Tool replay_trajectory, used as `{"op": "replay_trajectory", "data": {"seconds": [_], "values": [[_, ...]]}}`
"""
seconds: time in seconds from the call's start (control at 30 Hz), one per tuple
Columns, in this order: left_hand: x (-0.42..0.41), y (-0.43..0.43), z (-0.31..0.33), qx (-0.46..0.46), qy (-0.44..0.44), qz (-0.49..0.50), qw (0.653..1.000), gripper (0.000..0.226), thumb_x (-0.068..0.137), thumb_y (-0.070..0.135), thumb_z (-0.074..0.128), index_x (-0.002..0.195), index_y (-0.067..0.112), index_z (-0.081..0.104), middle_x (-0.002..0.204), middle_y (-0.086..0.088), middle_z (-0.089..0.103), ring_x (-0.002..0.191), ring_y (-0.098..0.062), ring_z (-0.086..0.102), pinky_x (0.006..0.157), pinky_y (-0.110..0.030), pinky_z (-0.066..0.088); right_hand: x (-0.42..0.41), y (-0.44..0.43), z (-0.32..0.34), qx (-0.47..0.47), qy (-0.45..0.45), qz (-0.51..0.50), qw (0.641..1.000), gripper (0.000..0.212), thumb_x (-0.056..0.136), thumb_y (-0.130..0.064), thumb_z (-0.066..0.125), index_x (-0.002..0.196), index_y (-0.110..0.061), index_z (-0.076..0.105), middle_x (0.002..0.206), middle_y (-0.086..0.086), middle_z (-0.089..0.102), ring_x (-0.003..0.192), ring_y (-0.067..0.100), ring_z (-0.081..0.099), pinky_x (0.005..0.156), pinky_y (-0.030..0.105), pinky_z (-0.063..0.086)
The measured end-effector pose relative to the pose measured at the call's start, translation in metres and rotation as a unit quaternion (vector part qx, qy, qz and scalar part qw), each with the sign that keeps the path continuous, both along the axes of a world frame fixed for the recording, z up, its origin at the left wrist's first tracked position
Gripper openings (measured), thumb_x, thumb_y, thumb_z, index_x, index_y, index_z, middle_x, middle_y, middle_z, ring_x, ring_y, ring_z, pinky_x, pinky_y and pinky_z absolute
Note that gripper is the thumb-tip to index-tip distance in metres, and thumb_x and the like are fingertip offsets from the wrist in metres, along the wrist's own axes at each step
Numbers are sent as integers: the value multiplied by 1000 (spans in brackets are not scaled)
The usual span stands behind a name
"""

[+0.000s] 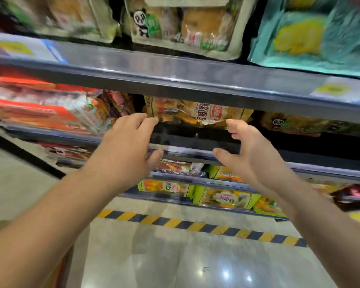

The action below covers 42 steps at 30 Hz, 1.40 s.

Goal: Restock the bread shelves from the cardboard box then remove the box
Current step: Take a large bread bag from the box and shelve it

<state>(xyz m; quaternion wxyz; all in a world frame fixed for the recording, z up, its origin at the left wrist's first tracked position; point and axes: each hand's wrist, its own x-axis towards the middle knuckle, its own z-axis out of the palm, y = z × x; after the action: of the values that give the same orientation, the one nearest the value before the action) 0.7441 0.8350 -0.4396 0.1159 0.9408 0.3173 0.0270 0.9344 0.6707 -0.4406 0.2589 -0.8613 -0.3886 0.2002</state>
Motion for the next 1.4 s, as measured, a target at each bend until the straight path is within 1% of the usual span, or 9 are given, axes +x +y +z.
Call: {"op": "replay_trajectory", "data": {"seconds": [0.1, 0.2, 0.43, 0.6, 0.67, 0.9, 1.0, 1.2, 1.4], "values": [[-39, -34, 40, 69, 25, 2, 997, 71, 92, 44, 66, 152, 15, 43, 156, -14, 42, 144, -36, 37, 118, -54, 35, -43, -18, 45, -30, -100, 101, 989, 73, 96, -34, 69, 159, -30, 31, 158, -7, 37, 145, 12, 35, 116, 28, 33], [-83, -61, 79, 80, 31, 46, 995, 69, 84, 43, 74, 143, 13, 53, 148, -18, 49, 136, -42, 44, 112, -59, 39, -90, -30, 87, -46, -181, 165, 968, 72, 97, -34, 67, 159, -32, 30, 158, -6, 36, 146, 14, 31, 117, 32, 32], [-197, -105, 154, 61, 57, 156, 984, 76, 73, 43, 86, 139, 18, 56, 149, -14, 49, 140, -40, 42, 112, -60, 39, -183, -46, 166, 28, -201, 248, 947, 65, 77, -15, 86, 137, -14, 62, 139, 14, 59, 132, 34, 54, 106, 49, 46], [-277, -121, 176, 43, 56, 238, 969, 77, 90, 52, 68, 154, 28, 34, 165, -7, 25, 154, -32, 18, 125, -51, 20, -248, -27, 195, -1, -185, 328, 926, 67, 95, -39, 66, 156, -31, 36, 161, -4, 33, 151, 21, 26, 123, 39, 24], [-309, -121, 183, 37, 44, 266, 962, 73, 93, 52, 63, 155, 30, 30, 167, -5, 21, 155, -30, 13, 127, -48, 15, -279, -8, 203, -8, -179, 364, 914, 68, 97, -42, 62, 157, -34, 32, 162, -7, 29, 151, 19, 25, 124, 38, 25], [-431, -113, 175, 0, 27, 376, 926, 70, 85, 49, 73, 146, 21, 51, 157, -12, 41, 147, -37, 33, 120, -55, 30, -387, 53, 204, -9, -187, 481, 856, 67, 98, -45, 60, 157, -37, 30, 159, -12, 30, 148, 14, 29, 120, 37, 30], [-480, -112, 160, -18, 33, 429, 902, 72, 83, 51, 75, 145, 22, 52, 155, -11, 43, 144, -36, 37, 118, -50, 31, -428, 79, 191, -17, -186, 530, 827, 66, 97, -46, 60, 156, -35, 33, 157, -9, 34, 147, 16, 32, 118, 37, 32], [-547, -124, 135, -89, 40, 518, 850, 72, 92, 54, 63, 154, 29, 35, 165, -3, 27, 152, -28, 22, 124, -42, 20, -502, 121, 169, -41, -179, 605, 775, 66, 97, -48, 60, 156, -37, 33, 155, -12, 35, 144, 14, 35, 115, 34, 33], [-583, -117, 112, -125, 47, 590, 796, 73, 92, 53, 66, 154, 27, 36, 166, -5, 26, 153, -29, 20, 125, -45, 18, -561, 177, 150, -50, -184, 679, 709, 64, 95, -41, 65, 152, -32, 39, 149, -9, 42, 139, 16, 41, 112, 35, 36]]}}
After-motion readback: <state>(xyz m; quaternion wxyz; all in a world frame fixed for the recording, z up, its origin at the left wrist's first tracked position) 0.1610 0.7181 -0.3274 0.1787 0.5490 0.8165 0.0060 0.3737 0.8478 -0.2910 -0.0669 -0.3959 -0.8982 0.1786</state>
